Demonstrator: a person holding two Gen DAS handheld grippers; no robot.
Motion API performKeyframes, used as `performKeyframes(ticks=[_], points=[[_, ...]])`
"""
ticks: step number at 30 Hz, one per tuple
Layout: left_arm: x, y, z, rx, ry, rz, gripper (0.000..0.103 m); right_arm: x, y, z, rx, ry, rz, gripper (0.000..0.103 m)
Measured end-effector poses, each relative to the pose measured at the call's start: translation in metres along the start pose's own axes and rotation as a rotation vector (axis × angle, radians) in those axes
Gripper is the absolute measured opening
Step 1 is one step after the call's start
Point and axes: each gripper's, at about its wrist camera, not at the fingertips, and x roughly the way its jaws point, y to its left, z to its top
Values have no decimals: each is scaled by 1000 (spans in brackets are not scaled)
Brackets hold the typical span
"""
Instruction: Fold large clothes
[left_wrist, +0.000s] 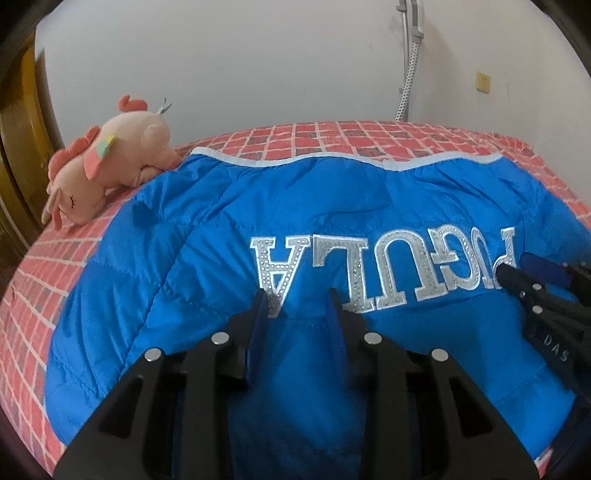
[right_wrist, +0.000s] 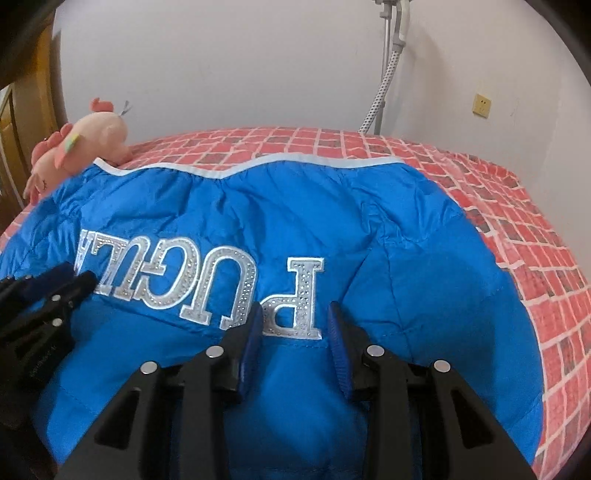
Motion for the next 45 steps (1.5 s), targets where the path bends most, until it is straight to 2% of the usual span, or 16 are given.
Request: performKeyframes(ticks=[5, 8, 11, 14, 18, 20, 21, 22, 24, 25, 28, 30, 34, 36, 39, 45], points=[[-20, 8, 9, -75, 11, -101, 32, -24, -10, 8, 50, -38, 41, 35], [-34, -3, 9, -34, -33, -90, 32, -36, -5, 8, 32, -59, 38, 35], [-16, -15, 0, 10, 34, -80, 32, -20, 2, 2, 15, 12, 49, 35], [-8, -24, -5, 81, 28, -35, 32, -12, 7, -3, -20, 12, 20, 35], [-11, -4, 6, 16, 90, -133, 33, -16, -7, 7, 12, 80, 90, 35], [-19, 11, 13, -22, 105, -160, 39, -26, -20, 16, 34, 91, 116, 37], [-26, 20, 19, -27, 97, -144, 48, -33, -25, 19, 36, 79, 103, 38], [-32, 29, 23, -30, 82, -121, 63, -43, -35, 24, 41, 53, 66, 44], [-48, 52, 32, -27, 60, -51, 83, -56, -52, 33, 15, 46, -8, 67], [-51, 60, 35, -16, 68, -32, 86, -56, -57, 35, -9, 58, -32, 78], [-48, 96, 39, -22, 131, -7, 87, -57, -84, 37, -2, 90, -79, 87], [-40, 129, 41, -111, 173, -21, 88, -45, -106, 37, 55, 179, -25, 93], [-18, 165, 32, -192, 252, -149, 90, -21, -138, 30, 174, 284, 61, 93], [-5, 169, 26, -212, 294, -179, 90, -8, -148, 24, 210, 331, 81, 93], [15, 167, 17, -244, 335, -260, 91, 11, -156, 17, 278, 384, 202, 93], [28, 154, 9, -267, 323, -322, 99, 31, -143, 11, 279, 417, 319, 96]])
